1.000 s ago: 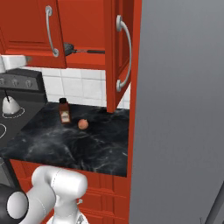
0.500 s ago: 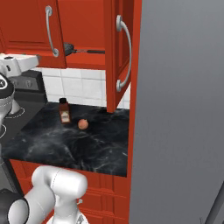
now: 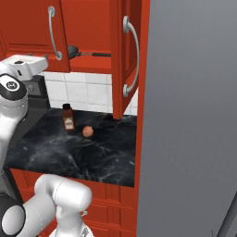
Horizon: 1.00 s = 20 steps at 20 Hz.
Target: Pick the pan from the cabinet and place it on the stove. Then turn on the stove burner for the pan.
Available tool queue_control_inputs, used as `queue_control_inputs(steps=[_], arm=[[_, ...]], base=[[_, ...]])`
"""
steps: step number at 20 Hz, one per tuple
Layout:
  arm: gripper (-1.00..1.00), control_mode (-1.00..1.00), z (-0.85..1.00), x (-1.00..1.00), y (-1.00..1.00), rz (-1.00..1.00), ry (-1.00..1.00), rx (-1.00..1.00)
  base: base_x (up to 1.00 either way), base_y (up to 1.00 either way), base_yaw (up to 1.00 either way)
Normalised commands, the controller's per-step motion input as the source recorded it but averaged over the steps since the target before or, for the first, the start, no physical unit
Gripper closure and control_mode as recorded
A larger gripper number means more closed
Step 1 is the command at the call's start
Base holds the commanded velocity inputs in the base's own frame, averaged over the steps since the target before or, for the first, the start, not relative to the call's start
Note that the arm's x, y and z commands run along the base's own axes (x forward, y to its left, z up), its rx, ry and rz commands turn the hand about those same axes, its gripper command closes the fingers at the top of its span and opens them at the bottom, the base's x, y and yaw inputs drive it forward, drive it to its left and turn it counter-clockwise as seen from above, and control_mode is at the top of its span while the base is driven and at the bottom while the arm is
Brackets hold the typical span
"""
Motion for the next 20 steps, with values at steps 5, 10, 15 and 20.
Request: queue_control_inputs(steps=[5, 10, 15, 20], arm=[[-1.0, -1.0, 0.0, 0.4, 0.0, 0.06, -0.11, 0.0], [-1.0, -1.0, 0.0, 0.41, 0.0, 0.07, -0.08, 0.0], [-1.0, -1.0, 0.01, 0.39, 0.02, 0.06, -0.04, 0.0], [-1.0, -1.0, 0.0, 0.39, 0.05, 0.06, -0.02, 0.0]], base=[[0.0, 0.0, 0.0], [0.0, 0.0, 0.0], [0.0, 0.0, 0.0], [0.0, 0.0, 0.0]])
